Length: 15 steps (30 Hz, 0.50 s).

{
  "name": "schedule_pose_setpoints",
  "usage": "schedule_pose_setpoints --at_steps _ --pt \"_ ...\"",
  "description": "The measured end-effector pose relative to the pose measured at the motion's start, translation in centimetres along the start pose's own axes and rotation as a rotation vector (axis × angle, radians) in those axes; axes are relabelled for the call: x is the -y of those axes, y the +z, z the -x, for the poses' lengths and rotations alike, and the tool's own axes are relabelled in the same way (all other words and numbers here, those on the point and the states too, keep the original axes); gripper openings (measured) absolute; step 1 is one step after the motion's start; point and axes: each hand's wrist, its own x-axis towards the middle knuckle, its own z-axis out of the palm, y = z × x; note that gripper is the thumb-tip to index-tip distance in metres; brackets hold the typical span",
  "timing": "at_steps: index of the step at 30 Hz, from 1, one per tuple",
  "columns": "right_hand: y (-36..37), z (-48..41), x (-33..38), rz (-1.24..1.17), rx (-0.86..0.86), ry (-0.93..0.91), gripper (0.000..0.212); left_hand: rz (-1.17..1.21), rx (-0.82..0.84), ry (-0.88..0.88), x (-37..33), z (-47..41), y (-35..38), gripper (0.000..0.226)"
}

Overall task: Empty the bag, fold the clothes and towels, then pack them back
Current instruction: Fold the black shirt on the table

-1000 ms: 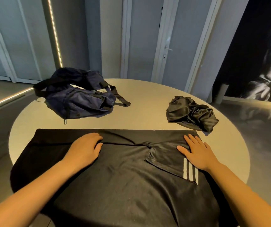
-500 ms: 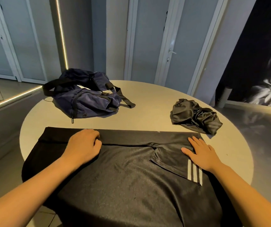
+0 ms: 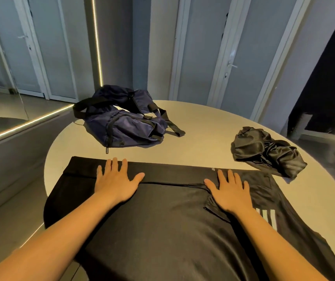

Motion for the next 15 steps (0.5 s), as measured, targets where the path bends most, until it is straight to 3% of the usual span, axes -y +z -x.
schedule_pose_setpoints --at_steps 10,15 --pt "-0.1 -3.6 0.7 0.040 -0.019 0.015 0.092 -0.010 -0.006 -0.007 0.0 -3.3 -0.2 0.098" --pt "0.0 -3.5 0.6 0.034 -0.018 0.008 0.091 -0.028 -0.029 -0.185 3.9 -2.7 -0.7 0.103"
